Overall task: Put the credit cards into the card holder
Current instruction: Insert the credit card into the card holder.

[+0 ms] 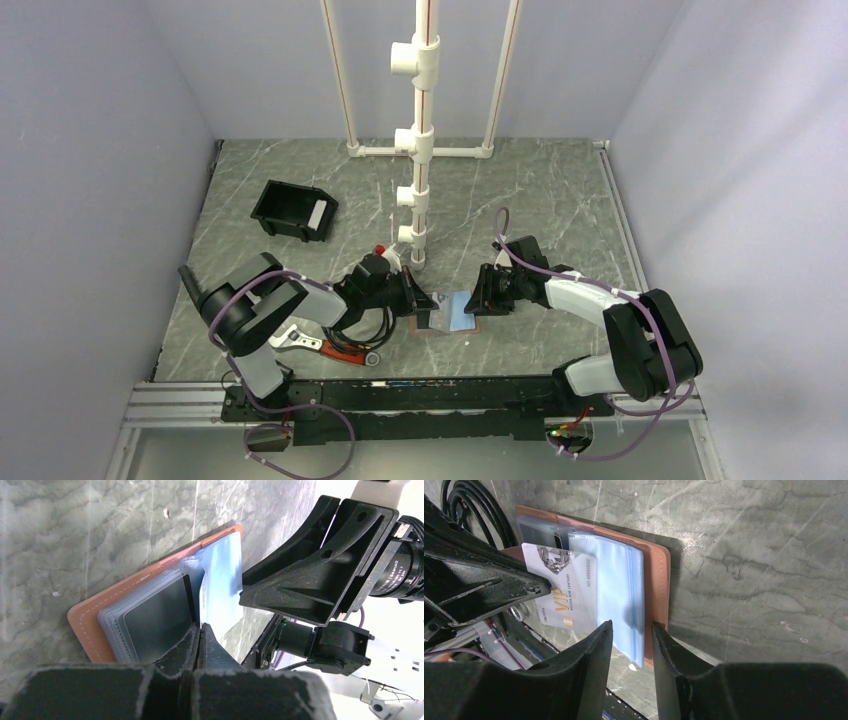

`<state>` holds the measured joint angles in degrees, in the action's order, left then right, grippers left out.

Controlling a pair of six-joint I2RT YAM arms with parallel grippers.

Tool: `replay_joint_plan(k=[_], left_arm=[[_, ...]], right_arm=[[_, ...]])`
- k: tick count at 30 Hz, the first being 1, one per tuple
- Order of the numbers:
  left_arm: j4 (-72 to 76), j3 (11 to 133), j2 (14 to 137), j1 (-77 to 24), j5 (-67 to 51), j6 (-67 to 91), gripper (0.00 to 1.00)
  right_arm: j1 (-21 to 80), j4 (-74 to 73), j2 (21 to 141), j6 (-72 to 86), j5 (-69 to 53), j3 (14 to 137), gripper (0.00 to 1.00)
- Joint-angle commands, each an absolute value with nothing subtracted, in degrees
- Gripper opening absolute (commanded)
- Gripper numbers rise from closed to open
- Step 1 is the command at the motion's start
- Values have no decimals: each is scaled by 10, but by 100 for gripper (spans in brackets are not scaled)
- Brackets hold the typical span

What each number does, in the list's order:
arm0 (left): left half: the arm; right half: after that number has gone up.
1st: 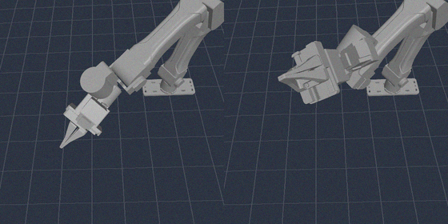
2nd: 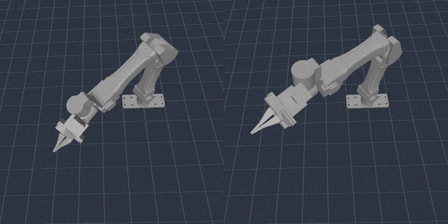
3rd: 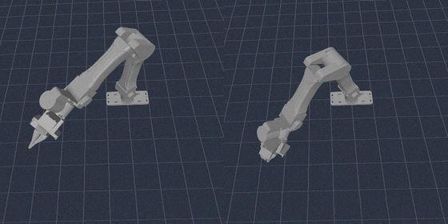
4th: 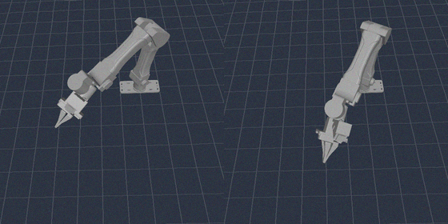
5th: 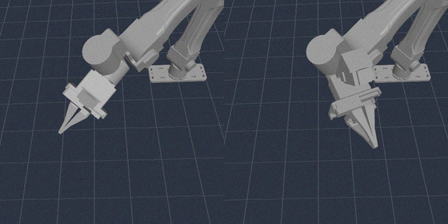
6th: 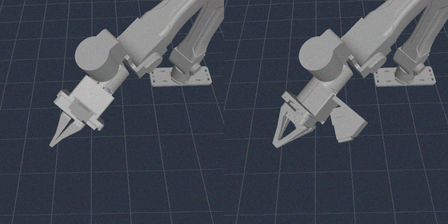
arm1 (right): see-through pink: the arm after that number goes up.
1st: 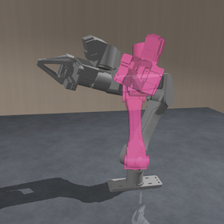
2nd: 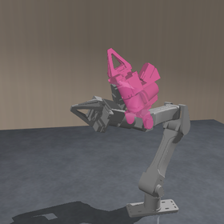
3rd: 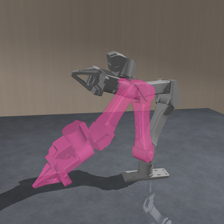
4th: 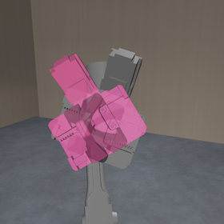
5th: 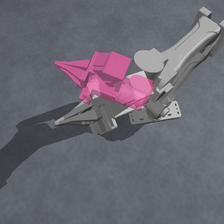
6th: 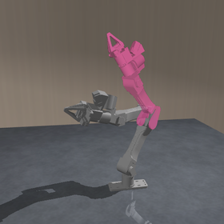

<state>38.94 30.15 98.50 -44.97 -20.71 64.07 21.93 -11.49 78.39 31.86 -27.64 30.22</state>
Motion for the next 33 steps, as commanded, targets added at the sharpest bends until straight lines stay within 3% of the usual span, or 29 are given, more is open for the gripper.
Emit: replay_joint_plan(k=[1,20,28,31,33], left_arm=[[432,286,994,-457,-155,638,0],[416,293,993,-479,-106,615,0],[549,261,1042,-512,-78,647,0],[516,271,1045,-520,-69,656,0],[451,277,1020,-524,-53,651,10]], right_arm=[[234,-133,796,304,-252,289,38],[238,-121,804,310,-258,284,37],[239,-112,796,326,-257,276,37],[239,-119,783,331,-241,275,38],[239,-125,777,329,-236,277,38]])
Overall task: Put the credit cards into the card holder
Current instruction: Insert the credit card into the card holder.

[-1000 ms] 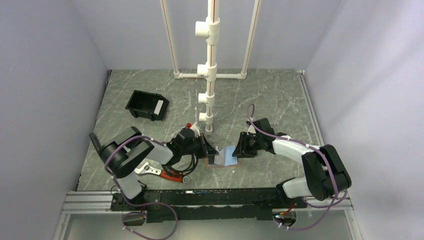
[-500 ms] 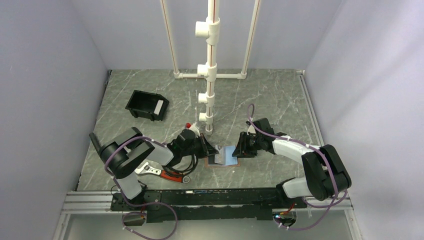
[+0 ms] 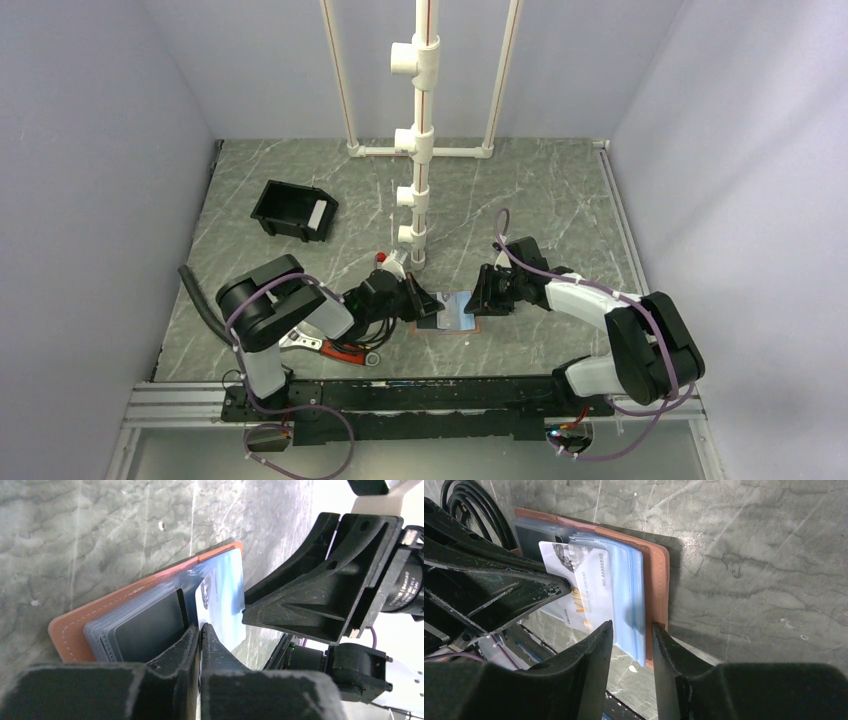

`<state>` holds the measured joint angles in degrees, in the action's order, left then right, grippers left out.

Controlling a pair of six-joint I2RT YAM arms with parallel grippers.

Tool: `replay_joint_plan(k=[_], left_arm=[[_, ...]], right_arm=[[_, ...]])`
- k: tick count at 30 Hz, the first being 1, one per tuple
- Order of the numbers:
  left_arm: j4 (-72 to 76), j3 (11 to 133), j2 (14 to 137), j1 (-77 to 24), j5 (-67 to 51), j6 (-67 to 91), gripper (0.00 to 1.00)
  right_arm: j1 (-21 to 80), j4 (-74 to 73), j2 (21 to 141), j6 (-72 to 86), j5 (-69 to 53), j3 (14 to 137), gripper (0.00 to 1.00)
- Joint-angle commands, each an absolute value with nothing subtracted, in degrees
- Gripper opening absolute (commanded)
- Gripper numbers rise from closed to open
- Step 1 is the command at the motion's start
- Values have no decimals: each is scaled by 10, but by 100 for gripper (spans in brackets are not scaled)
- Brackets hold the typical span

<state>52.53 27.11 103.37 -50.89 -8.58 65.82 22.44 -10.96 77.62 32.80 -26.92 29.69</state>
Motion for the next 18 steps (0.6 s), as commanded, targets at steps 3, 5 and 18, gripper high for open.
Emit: replay_joint_plan(k=[3,5,18], left_arm=[[351,288,973,-530,-31,637,28],[292,294,949,-534,-18,642,42],[89,345,873,-578,45,622,56]], right_arm=[[239,-136,770,327,-223,279,38],[239,-142,767,327,-216,281,38],[239,-140,770,320,-221,283,37]])
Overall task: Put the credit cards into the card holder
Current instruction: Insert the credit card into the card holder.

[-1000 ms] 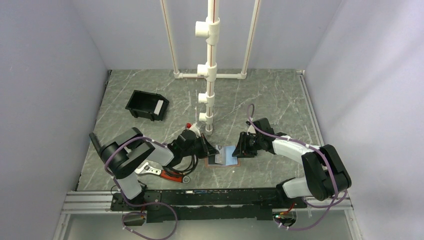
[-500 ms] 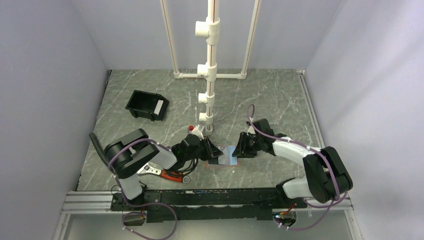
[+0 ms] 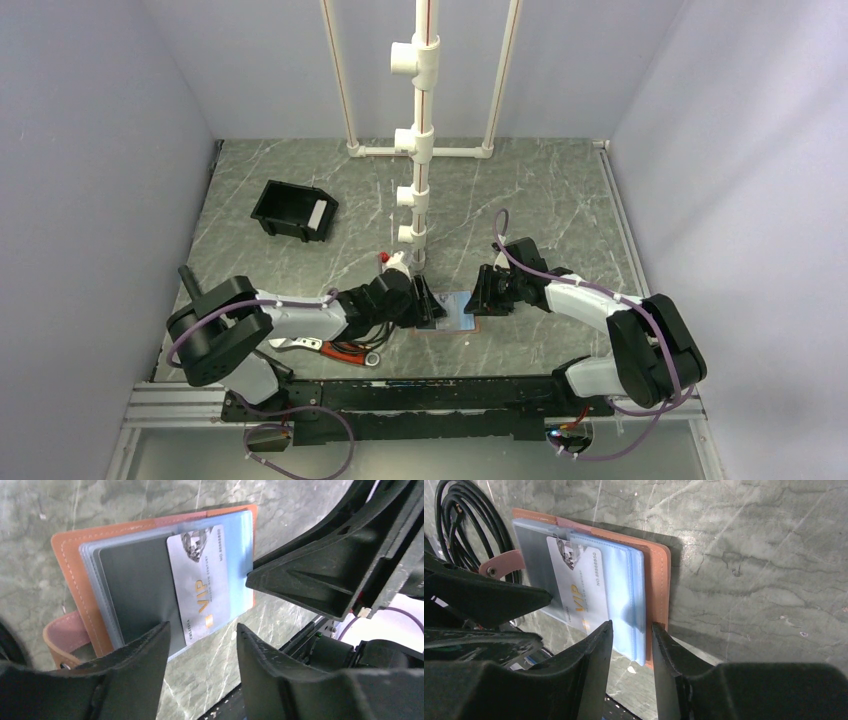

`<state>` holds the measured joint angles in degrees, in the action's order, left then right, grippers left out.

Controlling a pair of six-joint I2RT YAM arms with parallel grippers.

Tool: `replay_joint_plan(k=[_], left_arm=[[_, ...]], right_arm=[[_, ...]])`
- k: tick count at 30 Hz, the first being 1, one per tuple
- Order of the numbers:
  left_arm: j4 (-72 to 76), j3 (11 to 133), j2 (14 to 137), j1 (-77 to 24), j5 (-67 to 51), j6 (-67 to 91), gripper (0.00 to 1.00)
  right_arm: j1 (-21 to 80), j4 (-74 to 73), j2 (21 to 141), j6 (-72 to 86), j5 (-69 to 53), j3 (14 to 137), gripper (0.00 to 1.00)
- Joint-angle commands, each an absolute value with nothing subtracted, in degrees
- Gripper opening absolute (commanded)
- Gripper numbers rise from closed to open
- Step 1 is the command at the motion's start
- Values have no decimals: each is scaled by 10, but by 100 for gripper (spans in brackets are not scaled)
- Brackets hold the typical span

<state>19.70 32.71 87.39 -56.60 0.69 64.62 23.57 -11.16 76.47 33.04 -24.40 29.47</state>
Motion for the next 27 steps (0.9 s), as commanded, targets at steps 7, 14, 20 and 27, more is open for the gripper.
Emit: replay_joint_plan(k=[7,14,20,27], left_arm=[[116,379,939,-578,21,616,55],[322,368,1003,-577,-54,599,58],[386,369,1026,-578,-79,599,58],[299,352,963,-577,-54,593,59]], right_arm=[[240,-137,768,323,-227,279,37],[240,-122,772,328,-244,274,37],[240,-122,766,332,-245,272,37],[240,-204,718,326,-165,306,45]])
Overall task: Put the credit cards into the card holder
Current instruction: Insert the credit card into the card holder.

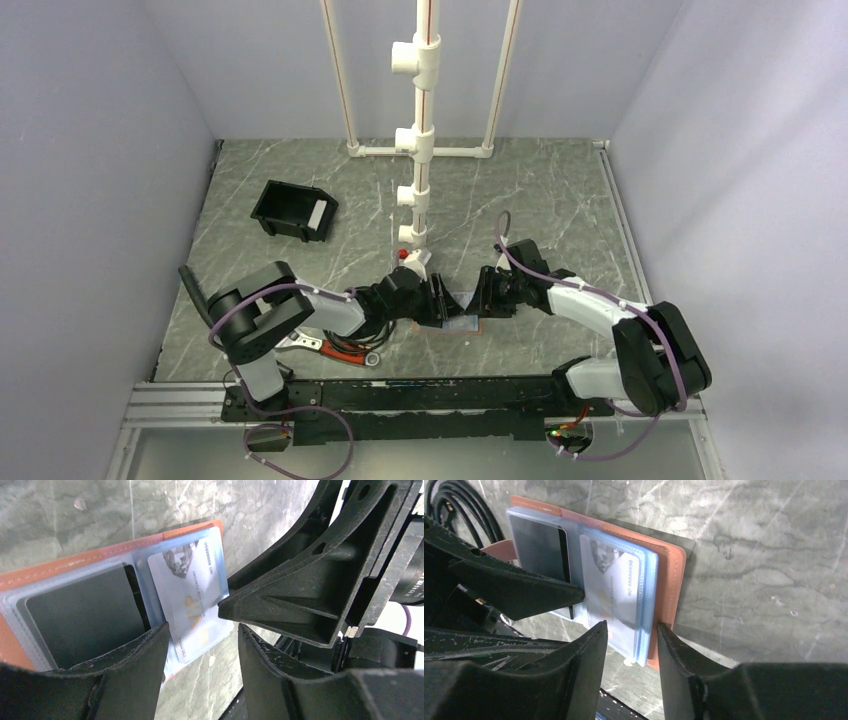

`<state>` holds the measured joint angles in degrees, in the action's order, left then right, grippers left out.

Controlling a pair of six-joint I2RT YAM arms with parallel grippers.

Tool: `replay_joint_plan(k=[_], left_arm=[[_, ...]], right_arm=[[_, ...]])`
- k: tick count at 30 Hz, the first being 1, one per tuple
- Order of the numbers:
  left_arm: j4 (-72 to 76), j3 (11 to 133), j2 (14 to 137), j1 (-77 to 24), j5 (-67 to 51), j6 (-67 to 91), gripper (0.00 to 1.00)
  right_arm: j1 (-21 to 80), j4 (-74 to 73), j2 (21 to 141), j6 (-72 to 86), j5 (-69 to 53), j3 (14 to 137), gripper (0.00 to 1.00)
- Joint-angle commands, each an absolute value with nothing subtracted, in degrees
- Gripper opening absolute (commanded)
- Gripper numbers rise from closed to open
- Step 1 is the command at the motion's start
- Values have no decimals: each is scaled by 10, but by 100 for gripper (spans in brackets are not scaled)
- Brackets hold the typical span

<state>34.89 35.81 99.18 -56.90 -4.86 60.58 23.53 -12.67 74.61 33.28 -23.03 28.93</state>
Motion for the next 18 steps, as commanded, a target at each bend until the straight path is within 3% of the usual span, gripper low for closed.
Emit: replay_joint_plan(k=[1,5,11,18], left_arm=[[295,350,960,-577,-54,595,59],[275,350,965,-578,-46,603,52],[216,372,990,-577,-27,611,25],[161,362,999,-568,-10,647,8]], right_arm=[[240,-217,706,328,-155,313,48],[240,-237,666,328,-163,329,55],[240,-182,689,334,-242,318,45],[240,-143,719,341,-258,298,40]])
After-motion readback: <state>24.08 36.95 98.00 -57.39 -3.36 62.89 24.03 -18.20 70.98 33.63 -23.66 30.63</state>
